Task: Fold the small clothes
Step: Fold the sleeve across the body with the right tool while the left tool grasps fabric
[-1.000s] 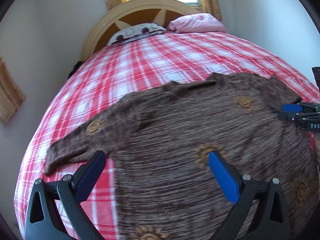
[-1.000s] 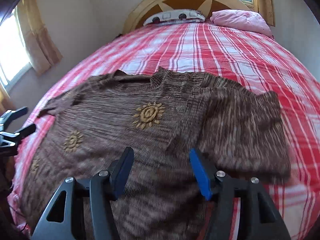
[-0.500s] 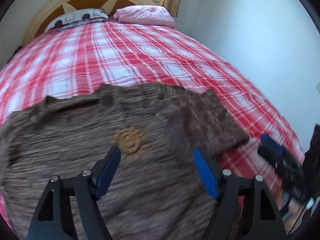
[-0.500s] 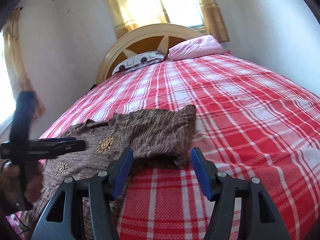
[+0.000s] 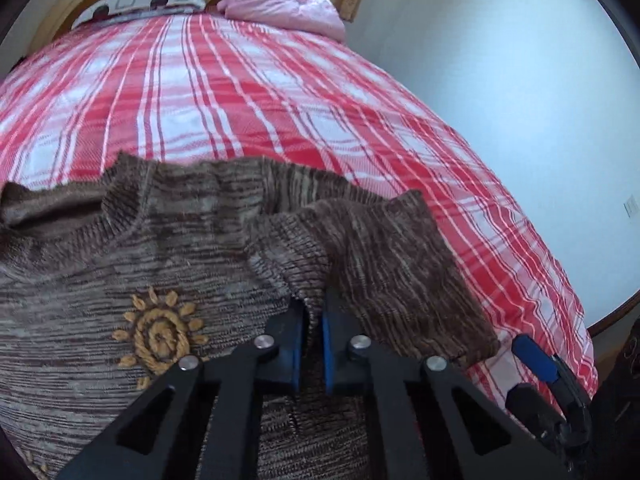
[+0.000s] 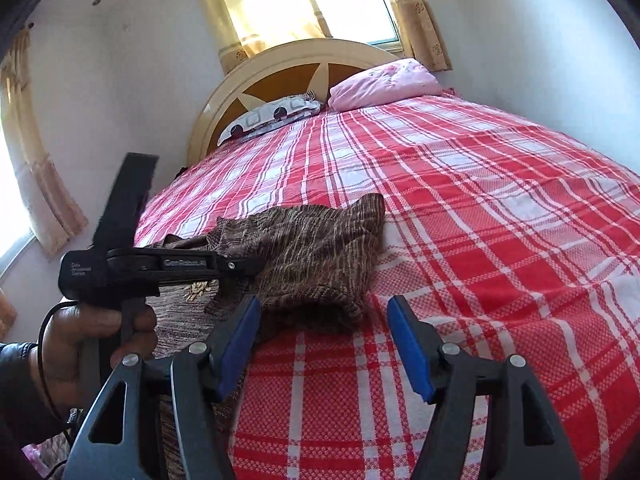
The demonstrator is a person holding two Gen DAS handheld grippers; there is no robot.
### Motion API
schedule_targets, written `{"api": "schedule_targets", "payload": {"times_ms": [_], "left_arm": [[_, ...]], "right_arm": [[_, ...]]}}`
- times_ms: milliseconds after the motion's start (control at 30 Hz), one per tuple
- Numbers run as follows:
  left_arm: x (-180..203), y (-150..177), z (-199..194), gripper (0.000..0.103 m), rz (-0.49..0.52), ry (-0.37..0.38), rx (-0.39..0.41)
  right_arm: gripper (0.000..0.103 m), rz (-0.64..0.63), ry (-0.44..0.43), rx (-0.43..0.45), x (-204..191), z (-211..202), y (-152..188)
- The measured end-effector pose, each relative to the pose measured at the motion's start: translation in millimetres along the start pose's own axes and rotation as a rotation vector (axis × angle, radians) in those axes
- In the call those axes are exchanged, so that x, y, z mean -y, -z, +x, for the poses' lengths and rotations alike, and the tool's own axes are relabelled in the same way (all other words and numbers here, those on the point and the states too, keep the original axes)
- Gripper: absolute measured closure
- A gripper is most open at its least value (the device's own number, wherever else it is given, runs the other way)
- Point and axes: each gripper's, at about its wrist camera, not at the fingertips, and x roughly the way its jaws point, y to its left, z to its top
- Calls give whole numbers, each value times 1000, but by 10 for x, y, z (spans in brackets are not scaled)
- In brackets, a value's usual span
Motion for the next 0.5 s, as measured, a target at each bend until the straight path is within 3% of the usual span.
{"api": "schedule_targets", "payload": {"times_ms": [500], "left_arm": [[-575, -199, -679, 96, -18, -83, 113]], "right_arm": [[36, 10, 10, -25, 21, 52, 2]]}}
